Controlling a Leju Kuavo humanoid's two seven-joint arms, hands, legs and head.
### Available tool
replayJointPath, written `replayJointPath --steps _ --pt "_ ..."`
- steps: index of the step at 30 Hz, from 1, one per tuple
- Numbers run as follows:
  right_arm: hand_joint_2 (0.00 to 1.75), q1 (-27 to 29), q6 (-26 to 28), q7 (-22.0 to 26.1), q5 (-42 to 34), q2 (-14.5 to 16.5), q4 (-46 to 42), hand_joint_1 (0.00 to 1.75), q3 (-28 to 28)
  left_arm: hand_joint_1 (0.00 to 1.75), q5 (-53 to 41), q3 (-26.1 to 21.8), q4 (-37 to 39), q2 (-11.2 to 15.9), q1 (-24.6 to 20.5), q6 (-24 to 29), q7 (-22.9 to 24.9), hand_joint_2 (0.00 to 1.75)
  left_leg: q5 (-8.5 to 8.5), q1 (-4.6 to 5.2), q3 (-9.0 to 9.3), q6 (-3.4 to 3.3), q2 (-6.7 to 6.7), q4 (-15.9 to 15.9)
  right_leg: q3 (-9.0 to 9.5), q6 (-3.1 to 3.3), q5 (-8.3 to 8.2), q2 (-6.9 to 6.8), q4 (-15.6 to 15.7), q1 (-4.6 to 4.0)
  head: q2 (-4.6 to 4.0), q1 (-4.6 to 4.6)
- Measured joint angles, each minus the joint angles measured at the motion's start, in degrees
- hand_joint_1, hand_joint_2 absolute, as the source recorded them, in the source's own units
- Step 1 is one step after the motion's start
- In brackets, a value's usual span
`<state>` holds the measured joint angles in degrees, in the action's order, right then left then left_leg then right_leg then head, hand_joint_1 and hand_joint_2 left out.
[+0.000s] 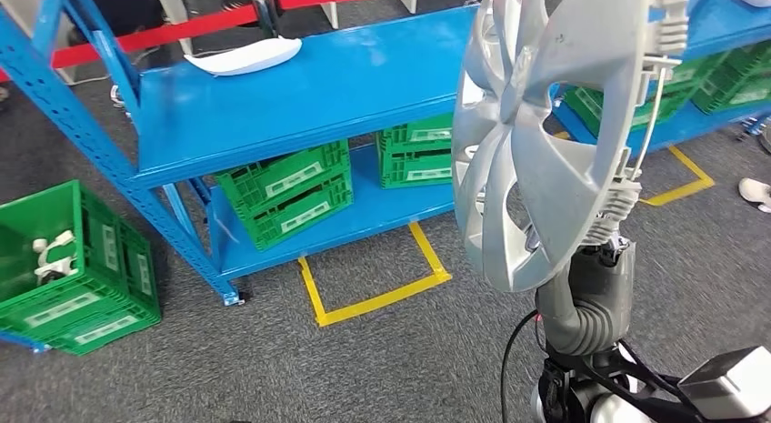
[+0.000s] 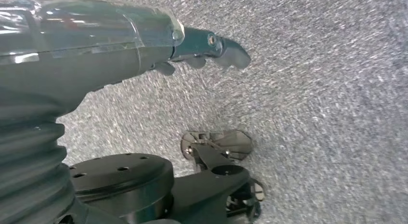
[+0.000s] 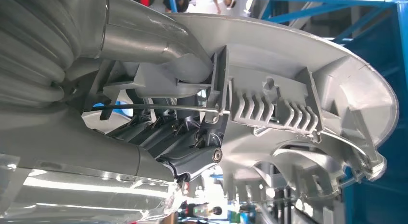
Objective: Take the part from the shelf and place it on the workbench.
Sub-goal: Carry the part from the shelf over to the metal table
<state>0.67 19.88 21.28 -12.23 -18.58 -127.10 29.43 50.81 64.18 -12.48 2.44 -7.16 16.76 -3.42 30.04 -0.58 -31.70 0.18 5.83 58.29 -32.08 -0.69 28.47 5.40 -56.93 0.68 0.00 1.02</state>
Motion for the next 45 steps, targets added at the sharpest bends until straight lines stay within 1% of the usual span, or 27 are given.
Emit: replayJointPath --steps 1,3,5,7,8,9,10,13,15,16,17,19,20,21,23,24,25,27,28,29,32,34,37,39,40,43,45 --pt "1.75 0.02 0.01 0.01 -0.04 0.01 0.00 1.75 -0.02 0.00 0.02 0.00 -0.01 -0.04 0.03 0.00 0.02 1.75 0.00 0.05 0.02 -0.17 -0.83 -0.26 -0.28 -0.40 -0.13 0.63 0.02 0.14 0.00 0.00" --pt "1.75 -0.02 -0.01 0.01 -0.11 0.03 0.01 1.75 -0.06 0.00 0.07 -0.01 -0.01 -0.11 0.00 0.01 0.03 1.75 -0.23 -0.03 0.10 -0.69 -2.66 -0.62 -1.07 -1.09 0.74 -0.56 -1.09 0.12 0.00 -0.34" --pt "1.75 -0.17 -0.07 0.01 -0.14 0.04 0.09 1.75 -0.08 0.00 0.09 -0.01 -0.02 -0.15 0.01 0.02 0.02 1.75 -0.28 -0.04 0.22 -1.17 -4.74 -0.85 -3.37 -1.62 3.88 -3.41 -6.24 -0.04 0.00 -1.10" --pt "1.75 -0.23 -0.13 0.01 -0.14 0.06 0.26 1.75 -0.05 0.00 0.13 -0.01 -0.01 -0.15 0.12 0.02 0.02 1.75 -0.12 0.11 0.23 -1.41 -6.89 -0.84 -6.62 -1.98 7.11 -4.73 -13.66 0.01 0.00 -1.70" --pt "1.75 -0.19 -0.14 0.01 -0.14 0.07 0.36 1.75 -0.04 0.00 0.14 -0.01 -0.01 -0.14 0.13 0.02 0.03 1.75 -0.04 0.15 0.24 -1.44 -7.91 -0.84 -7.49 -2.05 7.51 -4.99 -15.74 0.03 0.00 -1.85" --pt "1.75 -0.14 -0.14 0.01 -0.15 0.08 0.43 1.75 -0.04 0.00 0.14 -0.01 0.00 -0.14 0.08 0.02 0.03 1.75 0.04 0.16 0.28 -1.44 -8.81 -0.83 -7.36 -2.04 6.82 -5.21 -15.70 0.04 0.00 -2.01" --pt "1.75 -0.10 -0.13 0.01 -0.16 0.08 0.46 1.75 -0.04 0.00 0.14 -0.01 0.00 -0.16 -0.01 0.01 0.03 1.75 0.13 0.17 0.38 -1.38 -9.59 -0.83 -6.11 -1.92 5.14 -5.52 -13.35 0.02 0.00 -2.16" --pt "1.75 -0.06 -0.09 0.01 -0.20 0.09 0.48 1.75 -0.06 0.00 0.14 -0.01 -0.01 -0.28 -0.23 0.01 0.02 1.75 0.47 0.49 0.71 -0.86 -11.34 -0.76 -0.39 -1.08 0.46 -8.65 -2.20 -0.53 0.00 -2.49" --pt "1.75 0.01 -0.08 0.01 -0.21 0.09 0.47 1.75 -0.06 0.00 0.14 -0.01 -0.01 -0.34 -0.24 0.01 0.01 1.75 0.59 0.80 0.75 -0.45 -12.43 -0.68 0.56 -0.61 0.23 -9.65 0.15 -0.92 0.00 -2.33" --pt "1.75 0.07 -0.08 0.01 -0.21 0.09 0.46 1.75 -0.05 0.00 0.14 -0.01 -0.01 -0.37 -0.27 0.00 0.01 1.75 0.63 0.82 0.83 -0.26 -13.00 -0.69 0.41 -0.39 0.15 -9.11 0.28 -0.88 0.00 -2.21" --pt "1.75 0.16 -0.08 0.01 -0.21 0.09 0.45 1.75 -0.06 0.00 0.14 -0.01 -0.01 -0.39 -0.33 0.00 0.01 1.75 0.91 0.73 0.89 0.03 -12.48 -0.56 0.35 -0.11 -0.01 -8.61 0.43 -0.78 0.00 -2.08" --pt "1.75 0.14 -0.08 0.02 -0.21 0.13 0.44 1.75 -0.05 0.00 0.14 -0.01 -0.02 -0.40 -0.41 0.01 -0.01 1.75 2.96 0.40 0.02 0.61 -8.65 1.92 0.38 0.54 -0.40 -7.60 0.80 -0.49 0.00 -1.73" --pt "1.75 0.11 -0.08 0.02 -0.21 0.15 0.44 1.75 -0.04 0.00 0.14 -0.01 -0.02 -0.40 -0.34 0.01 -0.01 1.75 4.76 0.23 -1.24 0.83 -6.38 4.85 0.38 0.81 -0.54 -7.25 0.90 -0.38 0.00 -1.42" --pt "1.75 0.08 -0.08 0.03 -0.21 0.19 0.46 1.75 -0.03 0.00 0.14 -0.01 -0.02 -0.39 -0.20 0.02 0.00 1.75 6.66 0.16 -2.95 0.92 -5.17 8.62 0.33 0.98 -0.60 -6.80 0.89 -0.39 0.00 -1.05" --pt "1.75 0.12 -0.08 0.03 -0.21 0.25 0.50 1.75 -0.02 0.00 0.14 -0.01 -0.01 -0.38 0.04 0.01 0.03 1.75 8.57 0.14 -6.05 1.02 -5.27 14.76 0.29 1.13 -0.61 -5.96 0.81 -0.47 0.00 -0.43" --pt "1.75 0.14 -0.08 0.03 -0.21 0.26 0.51 1.75 -0.02 0.00 0.14 -0.01 0.00 -0.38 0.07 0.02 0.03 1.75 7.88 0.12 -6.54 1.01 -5.50 15.23 0.29 1.11 -0.58 -5.52 0.72 -0.49 0.00 -0.22" --pt "1.75 0.14 -0.08 0.03 -0.17 0.27 0.52 1.75 -0.02 0.00 0.14 -0.01 0.00 -0.38 0.06 0.02 0.03 1.75 6.08 0.11 -6.00 0.94 -5.68 13.48 0.31 1.04 -0.51 -5.17 0.61 -0.48 0.00 -0.06" --pt "1.75 0.14 -0.08 0.03 0.19 0.27 0.52 1.75 -0.02 0.00 0.14 -0.01 0.00 -0.37 0.01 0.01 0.03 1.75 1.74 0.14 -3.09 0.62 -5.73 6.37 0.34 0.75 -0.22 -4.71 0.27 -0.48 0.00 0.21" --pt "1.75 0.13 -0.08 -0.01 0.56 0.27 0.52 1.75 -0.01 0.00 0.14 -0.01 0.00 -0.36 -0.02 0.01 0.04 1.75 0.49 0.17 -1.75 0.42 -5.70 3.22 0.25 0.52 -0.06 -4.56 0.03 -0.53 0.00 0.33" --pt "1.75 0.10 -0.07 -0.05 0.98 0.27 0.52 1.75 -0.01 0.00 0.14 -0.01 0.00 -0.34 -0.06 0.00 0.05 1.75 0.02 0.24 -1.01 0.22 -5.66 1.36 0.11 0.28 0.03 -4.50 -0.16 -0.59 0.00 0.40" --pt "1.75 -0.01 0.00 -0.31 2.03 0.28 0.47 1.75 0.03 0.00 0.14 -0.01 0.00 -0.28 -0.10 0.01 0.16 1.75 0.01 0.32 -0.86 -0.48 -5.54 0.31 -0.27 -0.48 0.14 -4.64 -0.31 -0.54 0.00 0.27" --pt "1.75 -0.16 0.04 -0.56 2.43 0.27 0.45 1.75 0.05 0.00 0.14 -0.01 0.00 -0.26 -0.10 0.01 0.19 1.75 -0.29 0.09 -0.77 -1.05 -5.48 -0.05 -1.03 -1.11 1.69 -4.85 -2.15 -0.44 0.00 -0.20" --pt "1.75 -0.38 0.05 -0.71 2.74 0.26 0.47 1.75 0.10 0.00 0.13 -0.01 0.01 -0.24 -0.08 0.01 0.19 1.75 -0.37 0.01 -0.70 -1.43 -5.48 -0.17 -5.52 -1.93 7.04 -5.05 -12.62 -0.19 0.00 -1.35" --pt "1.75 -0.40 0.05 -0.73 2.82 0.26 0.48 1.75 0.12 0.00 0.12 -0.01 0.02 -0.21 -0.05 0.01 0.20 1.75 -0.35 0.03 -0.66 -1.44 -5.29 -0.16 -7.44 -2.09 7.91 -5.09 -16.91 -0.14 0.00 -1.79" --pt "1.75 -0.40 0.05 -0.73 2.85 0.26 0.48 1.75 0.12 0.00 0.12 -0.01 0.02 -0.21 -0.06 0.02 0.21 1.75 -0.33 0.03 -0.59 -1.43 -5.05 -0.16 -6.92 -2.04 6.62 -5.05 -15.76 -0.14 0.00 -2.00" --pt "1.75 -0.39 0.17 -0.74 2.91 0.26 0.46 1.75 0.10 0.00 0.12 -0.01 0.00 -0.32 -0.19 0.02 0.21 1.75 -0.23 0.09 -0.46 -1.13 -3.89 -0.09 -1.72 -1.44 0.91 -3.12 -4.47 0.00 0.00 -2.43" --pt "1.75 -0.43 0.24 -0.80 2.97 0.25 0.46 1.75 0.10 0.00 0.12 -0.01 0.00 -0.38 -0.31 0.01 0.21 1.75 -0.37 0.12 -0.89 -0.56 -3.06 -0.03 0.06 -0.96 0.25 -2.11 -0.62 0.03 0.00 -2.46"
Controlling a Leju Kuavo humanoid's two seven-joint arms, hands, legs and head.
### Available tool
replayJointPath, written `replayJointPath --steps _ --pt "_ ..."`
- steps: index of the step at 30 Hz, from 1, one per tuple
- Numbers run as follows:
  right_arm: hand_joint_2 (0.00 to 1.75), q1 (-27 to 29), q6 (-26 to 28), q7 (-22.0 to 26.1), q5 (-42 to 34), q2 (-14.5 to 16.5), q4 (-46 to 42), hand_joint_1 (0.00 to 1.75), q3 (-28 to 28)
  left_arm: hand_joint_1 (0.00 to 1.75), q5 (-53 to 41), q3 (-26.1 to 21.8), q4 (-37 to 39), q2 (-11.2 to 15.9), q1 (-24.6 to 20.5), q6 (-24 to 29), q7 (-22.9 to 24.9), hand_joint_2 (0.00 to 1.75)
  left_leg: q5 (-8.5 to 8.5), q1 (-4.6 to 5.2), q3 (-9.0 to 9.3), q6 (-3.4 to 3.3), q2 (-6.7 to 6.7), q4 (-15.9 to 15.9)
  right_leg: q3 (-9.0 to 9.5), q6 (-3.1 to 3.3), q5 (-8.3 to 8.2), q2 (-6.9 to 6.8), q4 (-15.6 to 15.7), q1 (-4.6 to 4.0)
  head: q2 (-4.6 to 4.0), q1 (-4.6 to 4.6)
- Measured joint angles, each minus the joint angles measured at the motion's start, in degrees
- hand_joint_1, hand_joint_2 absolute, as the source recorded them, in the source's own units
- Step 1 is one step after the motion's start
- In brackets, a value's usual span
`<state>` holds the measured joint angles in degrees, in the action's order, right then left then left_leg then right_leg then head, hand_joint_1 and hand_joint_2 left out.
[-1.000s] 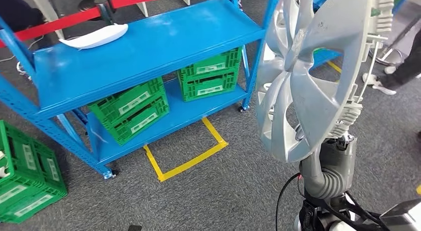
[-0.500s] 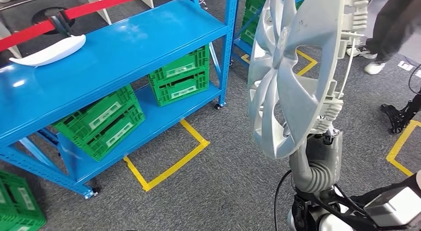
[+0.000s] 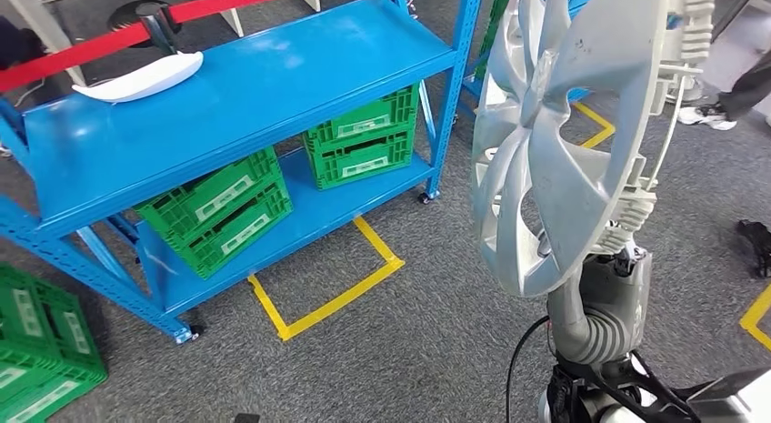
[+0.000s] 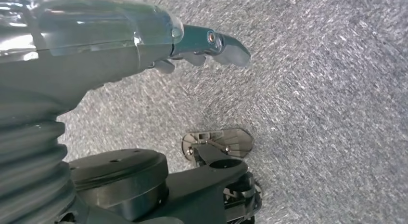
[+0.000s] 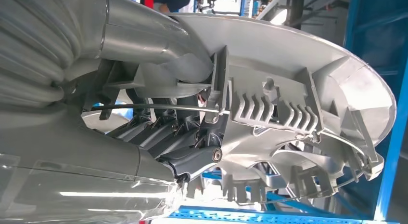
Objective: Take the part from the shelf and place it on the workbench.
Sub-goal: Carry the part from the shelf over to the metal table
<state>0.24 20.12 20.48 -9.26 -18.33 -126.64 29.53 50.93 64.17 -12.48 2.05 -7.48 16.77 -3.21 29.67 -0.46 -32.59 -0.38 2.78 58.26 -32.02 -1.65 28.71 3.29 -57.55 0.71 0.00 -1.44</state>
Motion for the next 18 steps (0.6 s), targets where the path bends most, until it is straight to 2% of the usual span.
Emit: replayJointPath --steps 2,4,6,8,9,10,11,13,14,15,16,17,18 --pt "1.75 -0.07 0.04 -0.07 0.09 -0.01 0.00 1.75 0.01 0.00 0.00 0.00 0.00 -0.03 0.02 0.00 0.01 1.75 -0.19 -0.06 -0.41 0.69 0.69 -0.02 0.20 0.54 0.15 -0.96 0.51 -0.05 0.00 0.07" --pt "1.75 -0.11 0.06 -0.11 0.15 0.01 -0.02 1.75 0.02 0.00 -0.01 0.00 0.00 -0.03 0.08 0.00 0.02 1.75 1.01 0.02 -1.14 1.29 -0.79 1.37 0.37 1.22 -0.07 -2.20 0.94 0.04 0.00 0.45" --pt "1.75 -0.13 0.08 -0.13 0.21 0.00 -0.03 1.75 0.02 0.00 -0.02 0.00 0.00 -0.02 0.06 0.00 0.02 1.75 4.33 0.03 -3.65 1.76 -2.81 6.83 0.49 1.75 -0.14 -3.48 1.18 -0.02 0.00 1.16" --pt "1.75 -0.11 0.09 -0.14 0.25 -0.01 -0.01 1.75 0.04 0.00 -0.02 0.00 0.00 -0.02 0.10 -0.01 0.03 1.75 7.29 -0.07 -6.99 2.05 -3.02 13.96 0.47 1.99 -0.05 -4.71 1.13 -0.21 0.00 1.83" --pt "1.75 -0.11 0.09 -0.14 0.25 -0.01 0.01 1.75 0.05 0.00 -0.02 0.00 0.00 -0.02 0.16 -0.01 0.03 1.75 7.46 -0.07 -7.83 2.10 -3.00 15.71 0.48 2.04 0.00 -5.27 1.09 -0.29 0.00 2.07" --pt "1.75 -0.11 0.09 -0.15 0.25 -0.01 0.02 1.75 0.07 0.00 -0.03 0.00 0.00 -0.02 0.21 -0.01 0.03 1.75 6.49 -0.04 -7.59 2.05 -3.05 15.26 0.50 2.05 0.06 -5.76 1.03 -0.37 0.00 2.27" --pt "1.75 -0.11 0.09 -0.17 0.25 -0.01 0.02 1.75 0.08 0.00 -0.04 0.00 0.00 -0.02 0.23 -0.01 0.03 1.75 4.62 0.01 -6.27 1.87 -3.37 12.69 0.56 2.03 0.14 -6.19 0.97 -0.45 0.00 2.43" --pt "1.75 -0.11 0.08 -0.19 0.27 -0.01 0.01 1.75 0.09 0.00 -0.08 0.00 0.00 0.07 0.19 0.00 0.02 1.75 0.96 0.54 -2.45 1.11 -5.99 5.08 0.68 1.85 0.38 -6.94 0.79 -0.71 0.00 2.63" --pt "1.75 -0.10 0.08 -0.19 0.29 -0.01 0.01 1.75 0.08 0.00 -0.11 0.00 0.00 0.11 0.15 0.00 0.02 1.75 0.12 0.84 -1.10 0.71 -7.23 2.20 0.65 1.66 0.48 -7.34 0.67 -0.85 0.00 2.70" --pt "1.75 -0.10 0.08 -0.19 0.31 -0.01 0.01 1.75 0.08 0.00 -0.14 0.01 0.00 0.15 0.12 0.00 0.02 1.75 -0.07 1.14 -0.45 0.38 -8.03 0.60 0.58 1.47 0.53 -7.80 0.57 -0.97 0.00 2.67" --pt "1.75 -0.10 0.09 -0.19 0.32 -0.01 0.01 1.75 0.07 0.00 -0.16 0.01 0.00 0.17 0.12 0.00 0.02 1.75 0.10 1.31 -0.39 0.18 -7.84 0.17 0.54 1.26 0.55 -8.37 0.51 -1.07 0.00 2.61" --pt "1.75 -0.11 0.09 -0.19 0.32 0.00 0.01 1.75 0.07 0.00 -0.17 0.01 0.00 0.15 0.14 -0.01 0.02 1.75 0.06 1.22 -0.40 -0.04 -7.05 -0.08 0.61 1.04 0.59 -9.00 0.53 -1.06 0.00 2.57" --pt "1.75 -0.12 0.09 -0.20 0.33 0.00 0.01 1.75 0.05 0.00 -0.17 0.01 0.00 0.15 0.17 -0.01 0.03 1.75 -0.12 1.10 -0.37 -0.29 -6.26 -0.24 0.71 0.75 0.95 -9.07 0.36 -0.99 0.00 2.51"
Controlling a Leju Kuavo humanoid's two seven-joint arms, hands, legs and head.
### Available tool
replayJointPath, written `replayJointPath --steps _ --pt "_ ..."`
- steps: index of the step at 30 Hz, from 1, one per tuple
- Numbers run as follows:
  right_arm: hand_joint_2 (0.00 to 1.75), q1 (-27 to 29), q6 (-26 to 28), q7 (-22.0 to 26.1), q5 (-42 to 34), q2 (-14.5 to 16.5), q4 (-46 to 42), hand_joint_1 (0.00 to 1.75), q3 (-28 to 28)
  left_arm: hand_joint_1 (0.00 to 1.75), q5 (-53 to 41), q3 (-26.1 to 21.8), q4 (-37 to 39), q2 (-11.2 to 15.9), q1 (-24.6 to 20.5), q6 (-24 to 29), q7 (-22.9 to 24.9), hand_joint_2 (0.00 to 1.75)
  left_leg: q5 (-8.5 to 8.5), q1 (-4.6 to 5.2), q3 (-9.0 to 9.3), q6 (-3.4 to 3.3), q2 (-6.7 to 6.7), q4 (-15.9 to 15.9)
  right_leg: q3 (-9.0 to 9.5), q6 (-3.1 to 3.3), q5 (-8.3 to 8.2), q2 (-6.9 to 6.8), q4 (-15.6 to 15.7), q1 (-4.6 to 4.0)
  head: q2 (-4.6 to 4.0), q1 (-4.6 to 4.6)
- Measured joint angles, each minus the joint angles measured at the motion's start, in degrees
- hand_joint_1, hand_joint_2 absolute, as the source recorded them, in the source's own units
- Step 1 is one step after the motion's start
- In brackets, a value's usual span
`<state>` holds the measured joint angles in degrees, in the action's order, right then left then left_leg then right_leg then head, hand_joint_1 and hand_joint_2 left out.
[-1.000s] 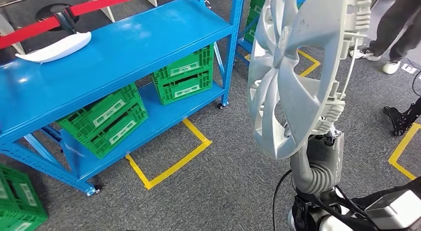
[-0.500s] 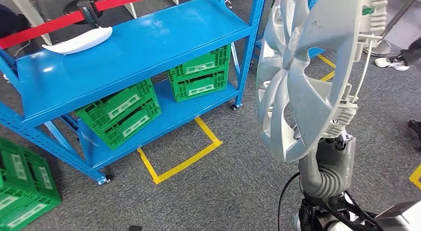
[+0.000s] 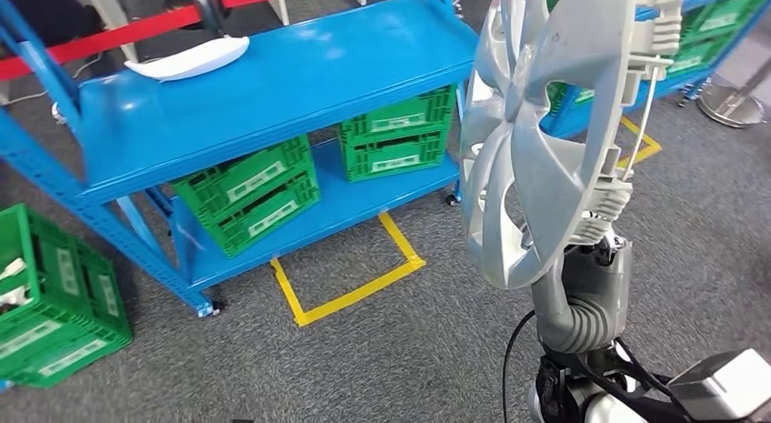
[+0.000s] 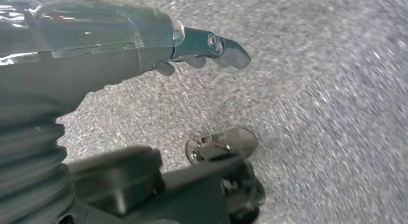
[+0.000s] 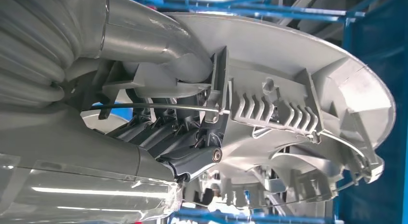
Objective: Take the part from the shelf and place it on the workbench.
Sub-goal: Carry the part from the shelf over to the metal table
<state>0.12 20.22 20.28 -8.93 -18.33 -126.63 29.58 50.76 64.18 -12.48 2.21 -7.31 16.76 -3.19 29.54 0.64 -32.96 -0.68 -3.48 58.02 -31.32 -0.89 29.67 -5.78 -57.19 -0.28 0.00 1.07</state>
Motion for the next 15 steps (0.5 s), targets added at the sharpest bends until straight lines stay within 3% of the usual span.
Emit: replayJointPath --steps 2,4,5,6,7,9,11,13,15 --pt "1.75 0.02 0.01 -0.02 0.03 -0.01 -0.01 1.75 -0.03 0.00 0.00 -0.01 -0.01 -0.02 -0.09 0.00 0.00 1.75 -0.42 -0.42 0.14 -0.59 1.55 -0.37 -0.88 -0.68 2.22 1.87 -2.81 0.31 0.00 -0.30" --pt "1.75 0.06 0.02 -0.03 0.09 -0.02 0.00 1.75 -0.05 0.00 -0.04 0.00 -0.02 -0.13 -0.24 -0.02 -0.02 1.75 -0.66 -0.64 0.12 -0.92 3.10 -0.43 -3.86 -1.24 5.92 4.52 -9.91 0.69 0.00 -1.04" --pt "1.75 0.09 0.01 -0.04 0.14 -0.02 0.02 1.75 -0.04 0.00 -0.06 0.01 -0.02 -0.20 -0.25 -0.03 -0.03 1.75 -0.70 -0.65 0.12 -0.98 3.87 -0.43 -5.47 -1.41 7.31 5.09 -13.57 0.80 0.00 -1.40" --pt "1.75 0.08 0.01 -0.05 0.18 -0.02 0.02 1.75 -0.02 0.00 -0.09 0.01 -0.01 -0.25 -0.20 -0.04 -0.04 1.75 -0.73 -0.67 0.14 -0.99 4.63 -0.42 -6.47 -1.52 7.69 5.30 -15.73 0.85 0.00 -1.67" --pt "1.75 0.07 0.00 -0.07 0.23 -0.01 0.02 1.75 -0.01 0.00 -0.11 0.01 -0.01 -0.27 -0.13 -0.04 -0.04 1.75 -0.75 -0.69 0.20 -0.98 5.38 -0.40 -6.58 -1.56 6.92 5.39 -15.83 0.89 0.00 -1.87" --pt "1.75 0.01 0.00 -0.08 0.33 -0.01 0.01 1.75 0.00 0.00 -0.14 -0.01 -0.01 -0.31 -0.07 -0.04 -0.05 1.75 -0.75 -0.77 0.37 -0.84 6.78 -0.36 -4.15 -1.52 2.70 6.01 -9.96 1.11 0.00 -2.32" --pt "1.75 -0.06 0.00 -0.08 0.40 -0.01 0.02 1.75 -0.01 0.00 -0.16 -0.01 -0.01 -0.33 -0.09 -0.04 -0.05 1.75 -0.77 -0.67 0.19 -0.37 7.89 -0.18 -1.22 -1.34 -0.33 7.79 -3.00 1.39 0.00 -2.59" --pt "1.75 -0.13 0.00 -0.09 0.44 -0.01 0.02 1.75 0.01 0.00 -0.16 0.01 0.00 -0.31 -0.03 -0.04 -0.05 1.75 -1.02 -0.69 -0.48 0.35 8.55 -0.04 -0.38 -0.80 -0.44 8.75 -0.51 1.41 0.00 -2.60" --pt "1.75 -0.21 0.00 -0.10 0.49 -0.01 0.02 1.75 0.02 0.00 -0.18 0.02 0.01 -0.25 0.14 -0.04 -0.05 1.75 -1.03 -0.80 -0.97 1.02 8.48 0.11 -0.43 -0.04 -0.46 8.08 -0.05 1.39 0.00 -2.43"
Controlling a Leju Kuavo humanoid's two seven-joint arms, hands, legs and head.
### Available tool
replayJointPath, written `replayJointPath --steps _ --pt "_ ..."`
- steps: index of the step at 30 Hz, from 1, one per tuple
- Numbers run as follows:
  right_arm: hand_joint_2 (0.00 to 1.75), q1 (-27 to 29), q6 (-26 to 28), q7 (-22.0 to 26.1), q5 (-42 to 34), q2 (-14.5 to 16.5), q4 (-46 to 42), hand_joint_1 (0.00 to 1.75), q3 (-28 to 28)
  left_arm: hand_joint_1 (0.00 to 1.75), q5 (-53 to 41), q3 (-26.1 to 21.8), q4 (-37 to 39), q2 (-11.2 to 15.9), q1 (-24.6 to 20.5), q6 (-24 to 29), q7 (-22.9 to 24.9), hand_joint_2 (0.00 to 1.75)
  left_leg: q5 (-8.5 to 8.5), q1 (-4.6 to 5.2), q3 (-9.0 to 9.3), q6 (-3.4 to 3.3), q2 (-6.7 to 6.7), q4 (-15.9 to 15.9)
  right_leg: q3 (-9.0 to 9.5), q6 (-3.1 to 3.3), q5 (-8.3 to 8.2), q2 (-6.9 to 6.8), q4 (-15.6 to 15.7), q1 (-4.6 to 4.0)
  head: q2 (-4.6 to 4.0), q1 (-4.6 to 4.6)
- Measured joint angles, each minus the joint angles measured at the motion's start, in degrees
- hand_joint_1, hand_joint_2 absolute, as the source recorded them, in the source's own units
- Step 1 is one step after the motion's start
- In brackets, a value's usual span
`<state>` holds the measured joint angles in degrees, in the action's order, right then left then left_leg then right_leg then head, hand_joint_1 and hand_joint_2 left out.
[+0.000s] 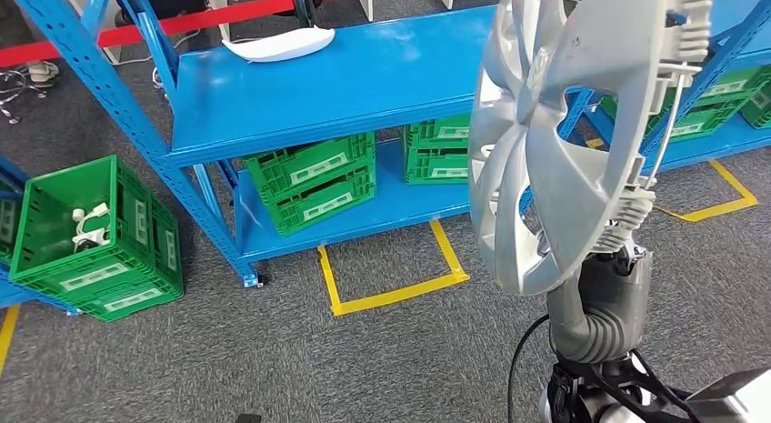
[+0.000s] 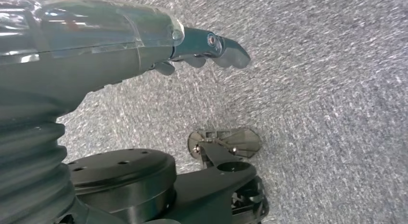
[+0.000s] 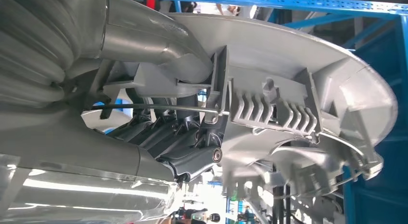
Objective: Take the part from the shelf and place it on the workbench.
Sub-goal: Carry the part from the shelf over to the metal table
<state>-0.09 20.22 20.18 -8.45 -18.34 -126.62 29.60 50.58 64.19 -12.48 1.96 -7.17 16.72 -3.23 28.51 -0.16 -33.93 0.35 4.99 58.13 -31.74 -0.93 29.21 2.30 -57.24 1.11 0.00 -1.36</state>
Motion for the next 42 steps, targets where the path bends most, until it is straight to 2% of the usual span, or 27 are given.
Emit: replayJointPath --steps 2,4,6,7,8,9,11,13,15,17,20,21,22,23,24,26,28,30,31,32,34,36,37,38,39,41,42 --pt "1.75 -0.01 0.00 -0.03 0.03 0.00 -0.02 1.75 0.02 0.00 -0.04 0.00 0.00 0.07 -0.01 0.00 0.00 1.75 1.77 0.08 -1.01 0.58 -2.63 2.20 0.09 0.77 -0.21 -0.94 0.29 0.02 0.00 0.52" --pt "1.75 0.02 0.00 -0.05 0.05 0.00 -0.02 1.75 0.03 0.00 -0.11 0.00 -0.01 0.09 -0.16 0.00 0.00 1.75 5.40 -0.12 -3.87 1.01 -5.18 8.56 0.14 1.35 -0.21 -2.07 0.36 -0.15 0.00 1.19" --pt "1.75 0.03 0.00 -0.05 0.05 0.00 0.01 1.75 0.05 0.00 -0.17 0.00 -0.01 0.08 -0.15 0.00 0.00 1.75 7.76 -0.36 -6.74 1.24 -5.30 14.86 0.14 1.56 -0.16 -3.28 0.32 -0.33 0.00 1.57" --pt "1.75 0.02 0.00 -0.05 0.05 0.00 0.02 1.75 0.08 0.00 -0.18 0.00 -0.01 0.08 -0.11 0.00 0.00 1.75 7.49 -0.35 -7.05 1.25 -5.27 15.62 0.15 1.56 -0.13 -3.84 0.30 -0.39 0.00 1.70" --pt "1.75 0.03 -0.01 -0.05 0.05 0.00 0.03 1.75 0.12 0.00 -0.18 0.00 -0.01 0.08 -0.09 0.00 -0.01 1.75 6.19 -0.33 -6.25 1.15 -5.37 14.13 0.18 1.54 -0.10 -4.35 0.27 -0.47 0.00 1.86" --pt "1.75 0.02 -0.02 -0.05 0.05 0.01 0.04 1.75 0.17 0.00 -0.18 0.00 -0.01 0.09 -0.09 0.01 -0.01 1.75 4.22 -0.27 -4.46 0.91 -5.75 10.78 0.24 1.49 -0.05 -4.81 0.25 -0.57 0.00 2.04" --pt "1.75 0.02 -0.04 -0.05 0.06 0.01 0.04 1.75 0.26 0.00 -0.18 0.00 -0.01 0.15 -0.18 0.02 -0.01 1.75 1.53 0.22 -0.57 0.13 -8.04 3.40 0.36 1.22 0.14 -5.69 0.14 -0.84 0.00 2.28" --pt "1.75 -0.01 -0.07 -0.05 0.11 0.00 0.04 1.75 0.30 0.00 -0.17 0.00 -0.01 0.23 -0.27 0.07 -0.07 1.75 1.07 0.78 0.89 -0.45 -9.33 0.28 0.39 0.73 0.27 -6.64 0.05 -1.06 0.00 2.31" --pt "1.75 -0.13 -0.15 -0.09 0.37 0.01 0.01 1.75 0.32 0.00 -0.16 0.00 -0.01 0.35 -0.24 0.25 -0.43 1.75 0.74 0.78 0.75 -0.86 -8.15 0.01 0.49 0.15 0.46 -7.69 0.06 -1.09 0.00 2.30" --pt "1.75 -0.36 -0.34 -0.31 0.70 0.01 -0.11 1.75 0.35 0.00 -0.15 0.00 0.00 0.51 -0.25 0.57 -1.03 1.75 0.27 0.43 0.78 -1.41 -6.86 -0.37 0.05 -0.48 2.06 -6.51 -1.63 -0.88 0.00 2.03" --pt "1.75 -0.64 -0.77 -0.77 0.83 0.00 -0.20 1.75 0.53 0.00 0.08 -0.01 0.00 0.71 -0.36 1.01 -1.48 1.75 -0.06 0.21 0.81 -1.85 -4.99 -0.53 -3.93 -1.17 7.50 -3.15 -11.62 -0.53 0.00 0.97" --pt "1.75 -0.73 -0.88 -0.86 0.77 0.00 -0.18 1.75 0.64 0.00 0.20 -0.01 0.01 0.78 -0.33 1.10 -1.48 1.75 -0.08 0.23 0.83 -1.89 -4.31 -0.52 -5.26 -1.27 8.52 -2.82 -14.73 -0.50 0.00 0.70" --pt "1.75 -0.82 -0.96 -0.92 0.70 0.00 -0.16 1.75 0.78 0.00 0.29 0.00 0.01 0.86 -0.29 1.18 -1.48 1.75 -0.10 0.25 0.85 -1.89 -3.59 -0.51 -5.85 -1.29 8.44 -2.68 -16.07 -0.50 0.00 0.49" --pt "1.75 -0.91 -1.01 -0.96 0.66 0.00 -0.15 1.75 0.92 0.00 0.34 0.00 0.01 0.97 -0.25 1.23 -1.46 1.75 -0.11 0.25 0.91 -1.88 -2.85 -0.49 -5.44 -1.24 7.16 -2.55 -15.13 -0.48 0.00 0.30" --pt "1.75 -1.00 -1.04 -0.99 0.65 0.00 -0.16 1.75 1.08 0.00 0.36 0.00 0.01 1.06 -0.23 1.26 -1.46 1.75 -0.12 0.24 1.00 -1.84 -2.12 -0.45 -4.11 -1.13 5.01 -2.26 -12.10 -0.44 0.00 0.11" --pt "1.75 -1.18 -1.05 -1.03 0.64 0.00 -0.16 1.75 1.34 0.00 0.37 0.00 -0.01 1.20 -0.27 1.27 -1.46 1.75 -0.17 0.28 0.94 -1.60 -0.79 -0.31 -0.80 -0.74 1.22 -0.31 -4.44 -0.23 0.00 -0.21" --pt "1.75 -1.38 -1.06 -1.08 0.63 0.00 -0.17 1.75 1.54 0.00 0.38 -0.01 -0.01 1.31 -0.31 1.28 -1.46 1.75 -0.38 0.24 0.32 -1.03 0.18 -0.13 0.80 -0.20 0.44 1.21 -0.48 -0.13 0.00 -0.31" --pt "1.75 -1.60 -1.08 -1.13 0.47 0.01 -0.18 1.75 1.69 0.00 0.41 -0.01 -0.01 1.42 -0.19 1.34 -1.42 1.75 -0.65 0.13 -0.25 -0.31 1.07 -0.09 0.91 0.36 0.66 0.67 0.18 -0.13 0.00 -0.22" --pt "1.75 -1.71 -1.09 -1.15 0.26 0.03 -0.16 1.75 1.75 0.00 0.45 -0.01 -0.02 1.55 -0.10 1.43 -1.35 1.75 -0.44 0.21 -0.46 0.01 0.47 0.12 0.95 0.67 0.51 0.15 0.38 -0.07 0.00 -0.14" --pt "1.75 -1.77 -1.07 -1.16 -0.08 0.04 -0.18 1.75 1.80 0.00 0.51 0.00 -0.04 1.65 -0.10 1.58 -1.07 1.75 0.32 0.32 -0.98 0.29 -0.92 1.06 1.06 1.01 0.36 -0.44 0.64 -0.01 0.00 0.15" --pt "1.75 -1.84 -0.89 -1.28 -0.91 0.05 -0.25 1.75 1.89 0.00 0.70 0.00 -0.10 1.81 -0.25 2.02 0.13 1.75 3.58 0.24 -3.64 0.81 -4.35 6.42 1.23 1.55 0.18 -1.80 1.00 -0.04 0.00 0.80" --pt "1.75 -1.85 -0.61 -1.40 -1.78 0.02 -0.31 1.75 1.94 0.00 1.04 0.00 -0.14 1.81 -0.35 2.38 2.11 1.75 6.61 -0.24 -7.14 1.27 -5.26 13.63 1.24 1.73 0.24 -3.18 0.99 -0.15 0.00 1.28" --pt "1.75 -1.85 -0.49 -1.43 -2.13 0.01 -0.31 1.75 1.96 0.00 1.25 -0.01 -0.18 1.81 -0.31 2.47 3.22 1.75 6.85 -0.41 -8.03 1.42 -5.26 15.45 1.24 1.71 0.29 -3.80 0.98 -0.17 0.00 1.41" --pt "1.75 -1.81 -0.36 -1.43 -2.43 -0.02 -0.32 1.75 1.94 0.00 1.47 -0.01 -0.22 1.80 -0.26 2.53 4.48 1.75 6.00 -0.50 -7.85 1.51 -5.31 15.15 1.26 1.65 0.34 -4.38 0.95 -0.16 0.00 1.58" --pt "1.75 -1.71 -0.18 -1.43 -2.56 -0.11 -0.34 1.75 1.89 0.00 1.63 -0.01 -0.27 1.80 -0.23 2.55 5.61 1.75 4.30 -0.54 -6.56 1.49 -5.59 12.69 1.32 1.50 0.44 -4.90 0.90 -0.16 0.00 1.76" --pt "1.75 -1.00 0.40 -1.48 -2.48 -0.53 -0.67 1.75 1.60 0.00 1.67 -0.01 -0.40 1.73 -0.23 2.50 7.01 1.75 0.87 -0.19 -2.37 1.10 -7.78 5.02 1.54 0.97 0.78 -5.88 0.72 -0.32 0.00 2.20" --pt "1.75 -0.40 0.74 -1.60 -2.35 -0.87 -1.01 1.75 1.32 0.00 1.57 -0.01 -0.48 1.59 -0.28 2.44 7.21 1.75 0.08 0.08 -0.85 0.80 -8.81 2.19 1.62 0.63 0.98 -6.34 0.62 -0.44 0.00 2.38"
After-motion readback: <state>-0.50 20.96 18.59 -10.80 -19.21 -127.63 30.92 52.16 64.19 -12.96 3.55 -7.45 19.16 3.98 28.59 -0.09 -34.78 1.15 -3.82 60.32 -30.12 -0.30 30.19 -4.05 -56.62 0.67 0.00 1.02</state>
